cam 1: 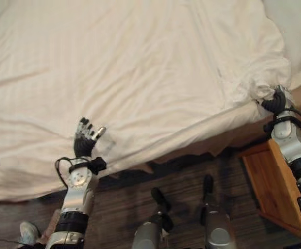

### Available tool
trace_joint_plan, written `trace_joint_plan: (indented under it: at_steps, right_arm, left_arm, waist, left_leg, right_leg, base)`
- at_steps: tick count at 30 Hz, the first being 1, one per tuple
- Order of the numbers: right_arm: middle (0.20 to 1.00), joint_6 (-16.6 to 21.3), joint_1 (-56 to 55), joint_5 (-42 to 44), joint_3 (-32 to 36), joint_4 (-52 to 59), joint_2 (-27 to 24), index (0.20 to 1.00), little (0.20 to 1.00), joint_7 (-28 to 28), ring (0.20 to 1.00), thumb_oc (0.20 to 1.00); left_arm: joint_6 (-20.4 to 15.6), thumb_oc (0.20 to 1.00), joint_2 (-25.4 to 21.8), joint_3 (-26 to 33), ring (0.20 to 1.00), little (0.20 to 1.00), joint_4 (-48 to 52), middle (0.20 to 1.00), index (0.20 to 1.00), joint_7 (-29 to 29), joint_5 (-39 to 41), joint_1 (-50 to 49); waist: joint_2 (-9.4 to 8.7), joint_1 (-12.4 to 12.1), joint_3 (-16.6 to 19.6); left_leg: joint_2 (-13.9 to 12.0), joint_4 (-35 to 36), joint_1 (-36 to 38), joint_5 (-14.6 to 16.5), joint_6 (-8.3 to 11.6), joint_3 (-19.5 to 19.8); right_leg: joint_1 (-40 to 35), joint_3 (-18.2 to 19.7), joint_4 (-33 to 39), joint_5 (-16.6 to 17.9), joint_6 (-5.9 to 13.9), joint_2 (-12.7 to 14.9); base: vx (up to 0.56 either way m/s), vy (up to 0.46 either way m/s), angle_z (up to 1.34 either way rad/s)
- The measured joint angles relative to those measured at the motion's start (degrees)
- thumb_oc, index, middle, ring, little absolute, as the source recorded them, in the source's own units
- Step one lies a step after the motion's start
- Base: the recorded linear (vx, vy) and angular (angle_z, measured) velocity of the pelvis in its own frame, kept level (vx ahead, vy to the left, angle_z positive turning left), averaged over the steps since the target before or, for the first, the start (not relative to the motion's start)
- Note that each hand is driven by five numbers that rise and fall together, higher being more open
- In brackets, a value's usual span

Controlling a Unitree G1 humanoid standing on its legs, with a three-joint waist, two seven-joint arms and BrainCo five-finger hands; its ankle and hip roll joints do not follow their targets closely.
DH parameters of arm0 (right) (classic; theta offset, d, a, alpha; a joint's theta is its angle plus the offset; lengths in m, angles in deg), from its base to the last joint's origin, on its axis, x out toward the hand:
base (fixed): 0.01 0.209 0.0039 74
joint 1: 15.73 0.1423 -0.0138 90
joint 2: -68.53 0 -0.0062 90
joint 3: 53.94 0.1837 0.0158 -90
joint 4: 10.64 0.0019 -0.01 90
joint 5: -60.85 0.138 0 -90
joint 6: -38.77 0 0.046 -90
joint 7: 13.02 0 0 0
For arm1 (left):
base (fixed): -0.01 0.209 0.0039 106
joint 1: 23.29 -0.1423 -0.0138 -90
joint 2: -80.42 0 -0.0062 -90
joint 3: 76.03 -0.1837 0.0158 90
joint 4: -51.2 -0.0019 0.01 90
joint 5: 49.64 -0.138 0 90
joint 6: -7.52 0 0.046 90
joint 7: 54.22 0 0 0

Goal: Making the bed.

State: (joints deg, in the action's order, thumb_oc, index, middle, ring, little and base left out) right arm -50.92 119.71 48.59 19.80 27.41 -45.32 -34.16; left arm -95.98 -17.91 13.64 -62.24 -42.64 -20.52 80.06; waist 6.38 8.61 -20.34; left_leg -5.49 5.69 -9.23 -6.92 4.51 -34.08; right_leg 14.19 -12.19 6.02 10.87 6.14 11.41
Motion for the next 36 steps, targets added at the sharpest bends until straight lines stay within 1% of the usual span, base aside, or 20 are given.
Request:
trace_joint_plan:
  at_steps: [2, 3, 6, 8, 10, 11, 13, 16, 18, 19, 20, 22, 23, 25, 26, 29, 31, 34, 35, 36]
  right_arm:
    - [1.0, -0.4, 1.6, 1.1, 0.0, -2.7, -0.6, 1.0, 1.0, -1.0, 1.0, 1.0]
    - [1.0, -0.1, 5.3, 1.0, -1.4, -8.1, -0.9, 1.0, 1.0, -1.5, 1.0, 1.0]
    - [1.0, -2.0, 7.6, 1.0, -2.4, -16.3, -2.0, 1.0, 1.0, -1.6, 1.0, 1.0]
    - [1.0, -4.5, 5.8, 2.2, 0.1, -19.7, -2.0, 1.0, 1.0, -1.8, 1.0, 1.0]
    - [1.0, -6.4, -1.7, 5.8, 7.4, -21.4, -2.1, 1.0, 1.0, -1.7, 1.0, 1.0]
    - [1.0, -6.7, -3.8, 6.4, 7.9, -22.2, -2.3, 1.0, 1.0, -1.6, 1.0, 1.0]
    - [1.0, -6.1, -14.5, 6.5, 12.0, -23.3, -1.6, 1.0, 1.0, -1.1, 1.0, 1.0]
    - [1.0, -8.1, -22.4, 6.9, 18.8, -26.2, -2.2, 1.0, 1.0, -0.2, 1.0, 1.0]
    - [1.0, -7.8, -26.1, 7.9, 22.0, -23.4, -5.0, 1.0, 1.0, 0.0, 1.0, 1.0]
    - [1.0, -8.1, -28.2, 7.8, 21.9, -16.9, -5.7, 1.0, 1.0, -0.4, 1.0, 1.0]
    - [1.0, -7.9, -29.2, 7.6, 22.0, -11.1, -6.0, 1.0, 1.0, -0.8, 1.0, 1.0]
    - [1.0, -8.2, -31.7, 6.8, 21.9, 2.0, -6.8, 1.0, 1.0, -1.3, 1.0, 1.0]
    - [1.0, -7.4, -31.7, 3.5, 22.1, 13.7, -6.9, 1.0, 1.0, -2.2, 1.0, 1.0]
    - [1.0, -5.9, -29.0, 0.8, 20.8, 20.2, -6.9, 1.0, 1.0, -4.0, 1.0, 1.0]
    - [0.2, -6.2, -25.3, -0.8, 18.9, 23.7, -6.5, 0.2, 0.2, -5.1, 0.2, 0.2]
    - [0.2, -3.8, -20.3, -1.9, 17.4, 32.0, -3.1, 0.2, 0.2, -7.9, 0.2, 0.2]
    - [0.2, 0.4, -19.1, 2.1, 17.7, 36.0, 0.9, 0.2, 0.2, -8.5, 0.2, 0.2]
    - [0.2, 5.3, -18.4, 17.7, 18.3, 37.8, 10.5, 0.2, 0.2, -7.1, 0.2, 0.2]
    - [0.2, 7.9, -17.6, 27.1, 18.2, 37.3, 15.3, 0.2, 0.2, -5.6, 0.2, 0.2]
    - [0.2, 8.7, -17.7, 30.6, 17.0, 36.9, 16.0, 0.2, 0.2, -4.2, 0.2, 0.2]
  left_arm:
    - [-0.1, 1.0, 1.1, -0.5, 1.0, 1.0, -0.2, 1.0, 1.0, 0.7, 0.1, 1.0]
    - [-0.4, 1.0, 1.1, -1.9, 1.0, 1.0, -1.6, 1.0, 1.0, 1.1, 0.6, 2.1]
    - [-0.4, 1.0, 1.6, -2.0, 1.0, 1.0, -2.2, 1.0, 1.0, 1.5, 2.9, 2.6]
    - [-0.5, 1.0, 1.9, -1.2, 1.0, 1.0, -2.2, 1.0, 1.0, 1.6, 4.6, 2.1]
    - [-0.4, 1.0, 2.7, -0.9, 1.0, 1.0, -2.3, 1.0, 1.0, 1.4, 4.6, -0.3]
    - [-0.3, 1.0, 3.3, -1.0, 1.0, 1.0, -2.9, 1.0, 1.0, 1.2, 4.6, -1.3]
    - [-0.3, 1.0, 6.8, -0.7, 1.0, 1.0, -5.7, 1.0, 1.0, 0.9, 4.6, -1.1]
    - [0.1, 1.0, 6.8, -0.4, 1.0, 1.0, -6.0, 1.0, 1.0, 0.2, 4.6, -2.0]
    - [0.2, 1.0, 6.8, 0.5, 1.0, 1.0, -5.9, 1.0, 1.0, -0.8, 4.6, -2.4]
    - [0.3, 1.0, 6.9, 1.4, 1.0, 1.0, -5.4, 1.0, 1.0, -0.8, 4.6, -3.5]
    - [0.3, 1.0, 7.0, 1.5, 1.0, 1.0, -4.9, 1.0, 1.0, -0.8, 4.8, -3.9]
    - [0.4, 1.0, 8.0, 1.6, 1.0, 1.0, -3.0, 1.0, 1.0, -0.7, 6.5, -4.2]
    - [0.4, 1.0, 9.5, 1.2, 1.0, 1.0, -0.3, 1.0, 1.0, -0.7, 7.6, -3.6]
    - [0.3, 1.0, 10.8, -1.0, 1.0, 1.0, 2.2, 1.0, 1.0, -0.8, 8.6, -1.3]
    - [0.3, 1.0, 11.4, -3.0, 1.0, 1.0, 4.1, 1.0, 1.0, -0.8, 8.9, 0.9]
    - [0.0, 1.0, 11.7, -6.2, 1.0, 1.0, 7.5, 1.0, 1.0, -1.4, 8.9, 4.6]
    - [-0.1, 1.0, 11.8, -6.7, 1.0, 1.0, 8.2, 1.0, 1.0, -2.4, 9.0, 5.0]
    - [0.0, 1.0, 12.7, -6.7, 1.0, 1.0, 7.7, 1.0, 1.0, -3.1, 11.4, 3.2]
    - [0.2, 1.0, 13.6, -7.3, 1.0, 1.0, 6.3, 1.0, 1.0, -3.2, 12.4, 2.7]
    - [0.7, 1.0, 14.0, -8.2, 1.0, 1.0, 5.5, 1.0, 1.0, -3.2, 13.2, 2.9]
  waist:
    - [1.78, 1.6, 0.2]
    - [2.92, 1.5, 0.2]
    - [4.36, 1.1, 0.1]
    - [4.71, 0.9, 0.0]
    - [4.78, 0.8, -0.1]
    - [4.75, 0.8, -0.1]
    - [4.7, 1.0, -0.1]
    - [4.21, 3.0, 0.1]
    - [3.05, 4.2, 0.9]
    - [1.37, 4.8, 1.7]
    - [0.55, 5.4, 2.1]
    - [-0.18, 5.7, 2.6]
    - [-0.8, 5.7, 3.7]
    - [-1.09, 5.3, 5.0]
    - [-1.53, 5.1, 5.5]
    - [-2.09, 4.8, 7.0]
    - [-2.51, 4.6, 7.8]
    - [-2.99, 4.7, 8.4]
    - [-2.98, 4.7, 8.4]
    - [-2.96, 4.5, 8.4]
  left_leg:
    - [0.8, 0.0, -0.7, 0.2, 0.0, -0.4]
    - [1.3, -0.2, -1.0, 0.4, -0.02, -1.7]
    - [2.3, -0.3, -1.6, 0.8, -0.31, -3.5]
    - [2.3, -0.3, -1.6, 0.9, -0.51, -4.2]
    - [1.9, -0.3, -0.9, 1.0, -0.91, -4.0]
    - [1.7, -0.3, -0.3, 1.2, -1.13, -3.8]
    - [1.0, 0.0, 2.6, 1.2, -1.2, -1.2]
    - [0.5, 0.0, 5.3, 2.4, -0.22, 1.2]
    - [0.5, 0.0, 5.9, 3.1, 0.0, 2.0]
    - [0.4, 0.0, 6.2, 3.1, 0.02, 1.9]
    - [0.4, 0.0, 6.3, 3.1, 0.01, 1.9]
    - [0.4, 0.0, 6.5, 3.1, 0.01, 1.7]
    - [0.4, 0.0, 6.6, 3.1, -0.02, 1.7]
    - [0.3, 0.0, 6.9, 2.8, -0.31, 1.8]
    - [0.2, 0.0, 7.6, 2.7, -0.46, 2.0]
    - [0.0, 0.0, 7.7, 2.6, -0.6, 1.9]
    - [-0.3, 0.0, 7.8, 2.4, -0.9, 1.9]
    - [-0.5, 0.0, 8.1, 2.4, -0.89, 1.9]
    - [-0.5, 0.0, 8.2, 2.4, -0.88, 1.9]
    - [-0.5, 0.0, 8.0, 2.4, -0.88, 1.9]
  right_leg:
    - [1.2, 0.3, 0.0, 0.4, 0.14, 0.7]
    - [2.4, 1.7, 0.0, 0.8, 0.7, 1.0]
    - [4.2, 3.1, 0.0, 2.1, 0.86, 1.6]
    - [4.6, 3.5, 0.0, 2.3, 1.09, 1.5]
    - [4.1, 3.7, -0.3, 2.7, 0.58, 0.9]
    - [3.9, 3.9, -0.3, 2.7, 0.58, 0.6]
    - [0.5, 2.7, -0.3, 2.0, 0.46, 0.4]
    - [-3.5, 0.7, -0.3, -0.1, 1.02, 0.2]
    - [-4.3, 0.2, -0.2, -0.6, 1.09, 0.3]
    - [-4.4, 0.2, -0.2, -0.7, 0.88, 0.3]
    - [-4.4, 0.1, -0.1, -0.7, 0.84, 0.3]
    - [-4.4, 0.1, -0.1, -0.6, 0.7, 0.3]
    - [-4.6, 0.1, -0.2, -0.5, 0.59, 0.3]
    - [-5.1, -0.1, -0.2, -0.3, 0.73, 0.2]
    - [-5.9, -0.1, -0.2, -0.3, 0.79, 0.1]
    - [-5.9, -0.1, -0.3, -0.2, 0.72, -0.2]
    - [-5.9, -0.2, -0.3, -0.1, 0.48, -0.4]
    - [-6.4, -0.3, -0.3, -0.2, 0.3, -0.6]
    - [-6.4, -0.3, -0.3, -0.2, 0.28, -0.6]
    - [-6.3, -0.5, -0.3, -0.2, 0.28, -0.6]
  base:
    - [-0.07, 0.084, -0.21]
    - [-0.06, 0.078, -0.31]
    - [-0.01, 0.037, -0.32]
    - [0.03, 0.011, -0.15]
    - [0.08, -0.069, -0.21]
    - [0.12, -0.112, -0.21]
    - [0.1, -0.092, 0.03]
    - [0.07, -0.068, 0.29]
    - [0.05, -0.048, 0.07]
    - [0.05, -0.05, -0.03]
    - [0.03, -0.025, -0.11]
    - [0.06, -0.02, -0.04]
    - [0.08, -0.029, -0.01]
    - [0.07, -0.042, 0.06]
    - [0.05, -0.042, 0.07]
    - [0.04, -0.022, -0.02]
    - [0.03, -0.036, -0.03]
    - [0.02, -0.045, -0.03]
    - [0.0, -0.047, 0.06]
    - [-0.01, -0.069, 0.14]
